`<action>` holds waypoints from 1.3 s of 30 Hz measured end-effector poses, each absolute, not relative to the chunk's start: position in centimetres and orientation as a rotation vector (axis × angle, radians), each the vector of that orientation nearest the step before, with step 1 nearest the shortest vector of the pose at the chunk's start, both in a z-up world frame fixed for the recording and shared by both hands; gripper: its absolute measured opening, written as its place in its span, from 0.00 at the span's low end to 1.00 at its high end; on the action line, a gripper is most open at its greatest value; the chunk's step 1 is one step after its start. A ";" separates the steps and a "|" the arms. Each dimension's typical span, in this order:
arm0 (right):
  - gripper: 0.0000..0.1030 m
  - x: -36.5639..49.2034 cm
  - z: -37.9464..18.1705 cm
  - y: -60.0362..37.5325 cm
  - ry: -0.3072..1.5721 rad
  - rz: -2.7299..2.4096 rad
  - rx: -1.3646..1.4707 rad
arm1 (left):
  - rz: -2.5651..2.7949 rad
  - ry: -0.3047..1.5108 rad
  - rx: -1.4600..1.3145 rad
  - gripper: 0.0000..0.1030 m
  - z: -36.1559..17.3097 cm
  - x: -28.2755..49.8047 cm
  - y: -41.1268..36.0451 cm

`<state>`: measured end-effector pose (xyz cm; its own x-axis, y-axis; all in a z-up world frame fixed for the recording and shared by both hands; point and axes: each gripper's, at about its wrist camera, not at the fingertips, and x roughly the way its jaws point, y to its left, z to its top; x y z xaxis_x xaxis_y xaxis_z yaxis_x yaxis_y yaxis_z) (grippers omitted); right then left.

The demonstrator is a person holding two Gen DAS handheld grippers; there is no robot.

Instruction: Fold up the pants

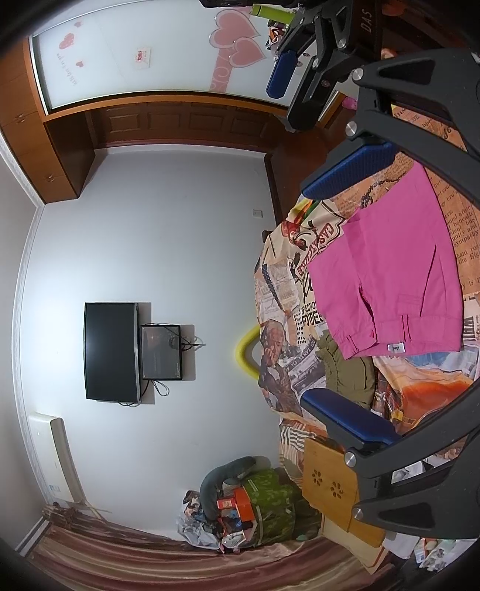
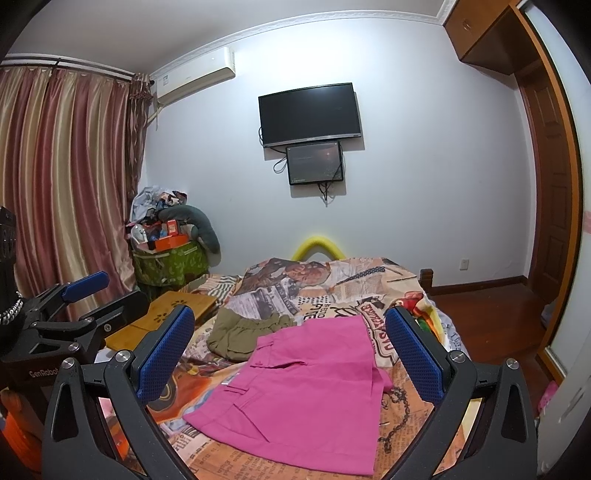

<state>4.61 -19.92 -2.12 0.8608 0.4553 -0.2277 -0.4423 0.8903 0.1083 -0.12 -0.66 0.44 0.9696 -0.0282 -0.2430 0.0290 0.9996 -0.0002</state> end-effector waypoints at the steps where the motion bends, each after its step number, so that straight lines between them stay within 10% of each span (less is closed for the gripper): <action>1: 1.00 4.6 -2.1 -20.0 0.252 0.471 0.054 | -0.030 0.246 0.005 1.00 0.5 -0.1 -0.7; 39: 1.00 4.9 -1.8 -20.2 0.261 0.469 0.057 | -0.056 0.257 0.003 1.00 0.4 0.5 -0.9</action>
<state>4.92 -20.17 -1.76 0.8594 0.4538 -0.2357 -0.4392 0.8911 0.1144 0.51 -0.94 0.40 0.9657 -0.0548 -0.2537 0.0555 0.9984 -0.0045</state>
